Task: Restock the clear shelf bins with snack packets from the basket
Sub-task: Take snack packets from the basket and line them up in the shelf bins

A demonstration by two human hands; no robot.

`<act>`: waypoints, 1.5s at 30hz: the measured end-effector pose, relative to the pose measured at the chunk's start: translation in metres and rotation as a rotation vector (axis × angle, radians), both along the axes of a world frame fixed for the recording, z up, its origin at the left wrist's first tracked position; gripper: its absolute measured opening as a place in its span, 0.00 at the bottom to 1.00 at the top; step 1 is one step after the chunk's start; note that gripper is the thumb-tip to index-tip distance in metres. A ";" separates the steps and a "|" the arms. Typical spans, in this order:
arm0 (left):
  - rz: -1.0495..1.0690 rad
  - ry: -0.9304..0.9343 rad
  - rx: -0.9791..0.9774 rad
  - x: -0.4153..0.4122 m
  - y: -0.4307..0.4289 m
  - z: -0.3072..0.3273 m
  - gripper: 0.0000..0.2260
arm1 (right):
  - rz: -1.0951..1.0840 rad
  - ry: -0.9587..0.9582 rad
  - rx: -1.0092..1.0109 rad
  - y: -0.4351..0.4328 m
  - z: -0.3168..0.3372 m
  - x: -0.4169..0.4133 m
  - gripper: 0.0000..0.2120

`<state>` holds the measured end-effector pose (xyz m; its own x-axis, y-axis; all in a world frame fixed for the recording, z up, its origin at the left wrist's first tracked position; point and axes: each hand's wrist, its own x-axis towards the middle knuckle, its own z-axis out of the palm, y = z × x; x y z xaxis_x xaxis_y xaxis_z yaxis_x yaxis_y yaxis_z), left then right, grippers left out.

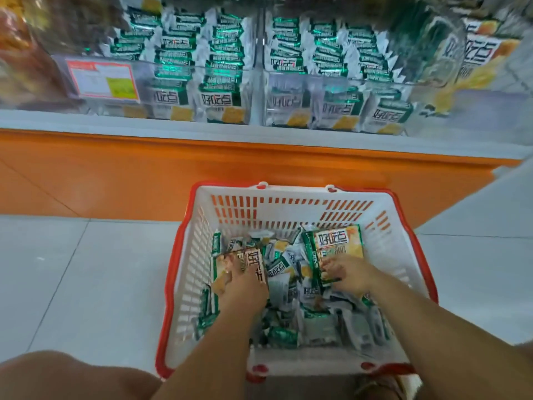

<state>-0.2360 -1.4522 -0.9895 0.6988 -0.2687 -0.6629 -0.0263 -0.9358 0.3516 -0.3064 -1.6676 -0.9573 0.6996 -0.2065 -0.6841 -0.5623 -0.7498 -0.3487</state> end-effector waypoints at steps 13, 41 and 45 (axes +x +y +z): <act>-0.119 0.045 0.082 0.000 -0.009 -0.002 0.22 | 0.015 0.100 -0.458 -0.012 -0.014 -0.009 0.06; 0.134 -0.211 -1.028 0.099 0.067 0.272 0.09 | -0.019 -0.823 0.205 0.111 0.281 0.124 0.12; 0.192 -0.271 -1.109 0.120 0.075 0.278 0.09 | 0.281 -0.743 0.123 0.122 0.304 0.157 0.18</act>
